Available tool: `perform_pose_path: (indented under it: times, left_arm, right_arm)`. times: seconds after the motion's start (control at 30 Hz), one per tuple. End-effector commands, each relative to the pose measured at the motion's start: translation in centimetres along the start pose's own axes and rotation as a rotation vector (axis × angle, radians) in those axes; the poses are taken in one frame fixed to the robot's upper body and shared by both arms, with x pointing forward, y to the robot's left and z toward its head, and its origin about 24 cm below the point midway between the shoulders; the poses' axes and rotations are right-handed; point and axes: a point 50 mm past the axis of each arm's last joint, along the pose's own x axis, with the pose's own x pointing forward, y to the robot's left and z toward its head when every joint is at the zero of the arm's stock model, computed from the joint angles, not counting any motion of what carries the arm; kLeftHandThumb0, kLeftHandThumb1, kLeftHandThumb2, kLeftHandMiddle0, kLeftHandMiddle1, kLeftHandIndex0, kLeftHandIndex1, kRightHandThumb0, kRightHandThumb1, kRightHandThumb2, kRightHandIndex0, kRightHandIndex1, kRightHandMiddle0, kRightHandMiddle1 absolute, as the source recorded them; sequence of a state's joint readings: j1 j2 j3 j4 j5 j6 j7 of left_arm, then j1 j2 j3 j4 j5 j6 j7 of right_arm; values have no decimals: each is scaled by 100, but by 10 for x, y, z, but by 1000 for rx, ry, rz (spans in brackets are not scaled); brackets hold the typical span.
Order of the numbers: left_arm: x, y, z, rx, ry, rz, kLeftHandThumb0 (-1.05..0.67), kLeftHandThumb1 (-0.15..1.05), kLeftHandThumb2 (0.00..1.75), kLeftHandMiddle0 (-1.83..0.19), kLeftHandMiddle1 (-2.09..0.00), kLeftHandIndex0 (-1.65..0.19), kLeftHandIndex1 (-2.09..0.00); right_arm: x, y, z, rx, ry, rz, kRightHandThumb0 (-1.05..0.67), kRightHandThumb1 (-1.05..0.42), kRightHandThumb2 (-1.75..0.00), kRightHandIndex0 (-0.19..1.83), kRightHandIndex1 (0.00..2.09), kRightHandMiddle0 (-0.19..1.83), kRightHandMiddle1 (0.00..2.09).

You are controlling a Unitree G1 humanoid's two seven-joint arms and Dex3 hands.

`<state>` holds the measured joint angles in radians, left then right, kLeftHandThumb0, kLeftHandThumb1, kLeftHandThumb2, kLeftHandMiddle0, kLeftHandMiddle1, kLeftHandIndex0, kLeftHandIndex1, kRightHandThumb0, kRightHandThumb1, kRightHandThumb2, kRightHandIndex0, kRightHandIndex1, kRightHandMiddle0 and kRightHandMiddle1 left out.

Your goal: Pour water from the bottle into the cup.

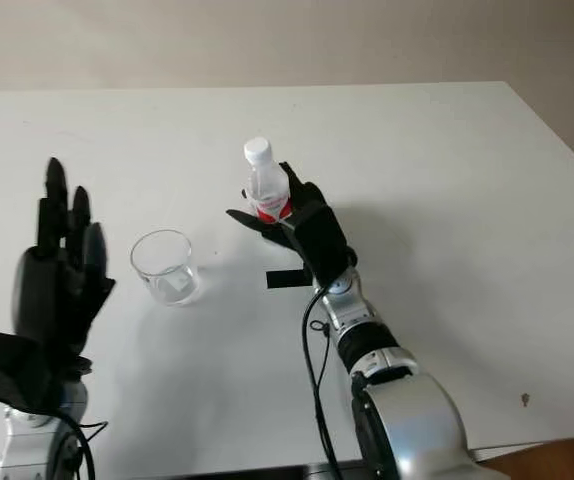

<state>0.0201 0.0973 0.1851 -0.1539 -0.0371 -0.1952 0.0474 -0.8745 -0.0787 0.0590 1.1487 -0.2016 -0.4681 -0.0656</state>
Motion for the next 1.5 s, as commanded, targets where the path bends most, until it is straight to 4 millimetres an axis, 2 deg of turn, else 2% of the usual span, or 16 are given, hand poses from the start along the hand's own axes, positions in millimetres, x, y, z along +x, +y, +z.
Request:
perform_pose_path:
  times: [0.0, 0.2, 0.33, 0.53, 0.77, 0.97, 1.47]
  left_arm:
    - [4, 1, 5, 1, -18, -5, -82, 105, 58, 4, -7, 8, 0]
    - [3, 1, 5, 7, -10, -26, -85, 105, 60, 4, -7, 7, 0]
    - [5, -1, 6, 7, -12, -14, -84, 105, 60, 2, -8, 5, -1]
    - [6, -10, 5, -30, -17, -10, -85, 105, 61, 3, -7, 5, 0]
    - [8, -16, 5, -66, -8, -25, -85, 105, 65, 5, -6, 8, 0]
    - [7, -18, 4, -47, 1, -15, -78, 105, 67, 5, -6, 8, 0]
    - [4, -21, 3, -54, 4, -9, -74, 105, 69, 6, -5, 10, 0]
  right_arm:
    - [12, -9, 23, -44, -83, -9, -17, -105, -18, 100, 209, 79, 209]
    - [22, -18, 43, -265, -157, -4, -13, -105, -14, 95, 209, 82, 209]
    - [27, -21, 56, -399, -219, 8, -12, -105, -12, 92, 209, 77, 209]
    - [30, -18, 68, -613, -307, 7, -15, -104, -11, 98, 209, 72, 209]
    - [32, -14, 76, -763, -387, 3, -16, -103, -9, 99, 209, 65, 209]
    - [33, -9, 83, -897, -467, 12, -16, -102, -6, 92, 209, 56, 209]
    - [34, 3, 91, -1180, -635, 27, -22, -103, -6, 90, 209, 54, 209]
